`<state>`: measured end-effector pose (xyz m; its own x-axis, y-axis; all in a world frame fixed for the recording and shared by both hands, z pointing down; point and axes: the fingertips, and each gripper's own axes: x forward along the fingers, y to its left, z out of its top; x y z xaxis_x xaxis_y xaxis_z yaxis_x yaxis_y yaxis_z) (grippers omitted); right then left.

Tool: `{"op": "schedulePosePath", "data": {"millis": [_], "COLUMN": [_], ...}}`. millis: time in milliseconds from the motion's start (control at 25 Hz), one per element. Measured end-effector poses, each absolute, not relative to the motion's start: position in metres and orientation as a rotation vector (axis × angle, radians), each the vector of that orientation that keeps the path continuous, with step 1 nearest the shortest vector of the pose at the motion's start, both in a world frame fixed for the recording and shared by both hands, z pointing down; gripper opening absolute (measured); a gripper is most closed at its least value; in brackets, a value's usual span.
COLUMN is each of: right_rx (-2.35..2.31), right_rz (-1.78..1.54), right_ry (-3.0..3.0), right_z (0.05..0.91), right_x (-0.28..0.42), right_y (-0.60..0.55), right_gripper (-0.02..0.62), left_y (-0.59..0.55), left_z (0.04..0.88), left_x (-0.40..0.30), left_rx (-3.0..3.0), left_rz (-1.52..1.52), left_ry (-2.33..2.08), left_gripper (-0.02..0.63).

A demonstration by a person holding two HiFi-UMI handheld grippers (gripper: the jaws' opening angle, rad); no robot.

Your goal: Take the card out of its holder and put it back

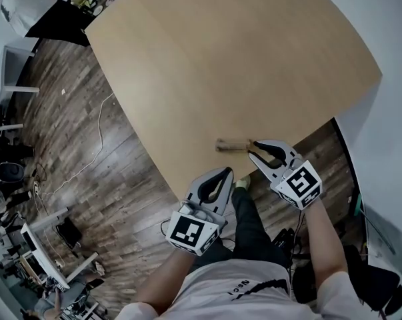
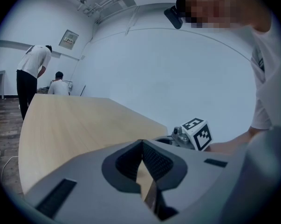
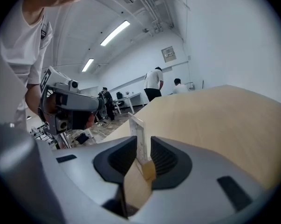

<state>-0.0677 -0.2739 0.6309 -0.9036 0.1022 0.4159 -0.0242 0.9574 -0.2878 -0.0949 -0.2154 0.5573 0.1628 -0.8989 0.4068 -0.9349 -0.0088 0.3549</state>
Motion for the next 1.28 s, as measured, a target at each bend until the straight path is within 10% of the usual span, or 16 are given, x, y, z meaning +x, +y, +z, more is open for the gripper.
{"op": "schedulePosePath", "data": {"millis": [1280], "right_rx": [-0.106], "right_rz": [0.291], "right_ry": [-2.802], "right_z": [0.551], "right_x": [-0.090], "right_y": [-0.281], "right_gripper": [0.025], "left_y": [-0.188], "left_z": [0.524], "left_x": [-0.095], "left_rx": [1.906], "left_rz": [0.066], "left_ry": [-1.746], "left_gripper": [0.014]}}
